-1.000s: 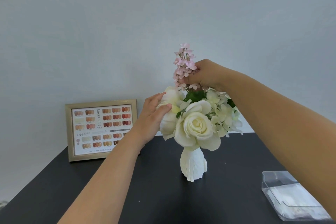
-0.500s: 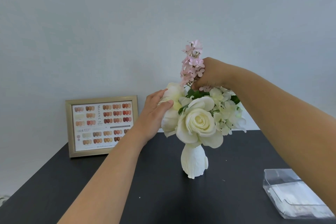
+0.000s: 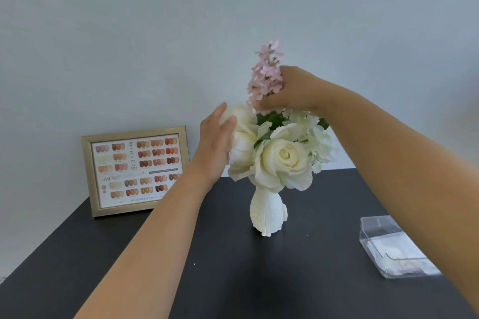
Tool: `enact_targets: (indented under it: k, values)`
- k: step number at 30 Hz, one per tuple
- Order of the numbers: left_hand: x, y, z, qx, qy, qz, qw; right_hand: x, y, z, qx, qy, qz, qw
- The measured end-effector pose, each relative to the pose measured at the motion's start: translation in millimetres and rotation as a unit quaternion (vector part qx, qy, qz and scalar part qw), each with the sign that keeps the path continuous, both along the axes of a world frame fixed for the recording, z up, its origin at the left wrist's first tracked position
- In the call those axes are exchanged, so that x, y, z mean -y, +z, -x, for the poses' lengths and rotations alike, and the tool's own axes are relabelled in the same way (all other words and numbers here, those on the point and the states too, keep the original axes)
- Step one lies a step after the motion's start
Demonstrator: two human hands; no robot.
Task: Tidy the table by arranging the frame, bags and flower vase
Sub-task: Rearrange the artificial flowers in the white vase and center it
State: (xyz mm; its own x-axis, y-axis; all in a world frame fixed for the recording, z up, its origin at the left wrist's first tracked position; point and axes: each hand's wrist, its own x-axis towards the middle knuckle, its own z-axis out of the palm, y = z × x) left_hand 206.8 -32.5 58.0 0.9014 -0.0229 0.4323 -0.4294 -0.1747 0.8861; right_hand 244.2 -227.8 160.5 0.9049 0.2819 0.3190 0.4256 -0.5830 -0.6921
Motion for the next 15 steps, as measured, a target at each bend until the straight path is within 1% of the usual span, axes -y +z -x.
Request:
enact_targets:
  k: [3,5,7,9,11,12,13,15]
  values:
    - [-9,-16,4,0.002,0.017,0.094,0.995,34,-11,21,0.035,-0.047,-0.093,0.994]
    - [-16,-33,3,-0.023,0.039,0.157,0.987,54,-37,35,0.068,-0.079,-0.189,0.976]
    - [-19,-53,1,-0.060,0.049,0.196,0.978,65,-77,46,0.103,-0.136,-0.310,0.935]
    - [-19,-74,3,-0.102,0.046,0.207,0.972,68,-124,54,0.108,-0.208,-0.391,0.890]
    - [-15,-97,7,-0.141,0.035,0.191,0.971,67,-167,60,0.075,-0.254,-0.424,0.866]
    - [-12,-108,9,-0.158,0.026,0.174,0.972,65,-187,61,0.053,-0.262,-0.424,0.866]
    - [-9,-119,12,-0.173,0.019,0.154,0.973,63,-205,62,0.031,-0.261,-0.409,0.874]
    - [-3,-137,15,-0.198,0.001,0.112,0.974,55,-232,61,-0.022,-0.235,-0.337,0.911]
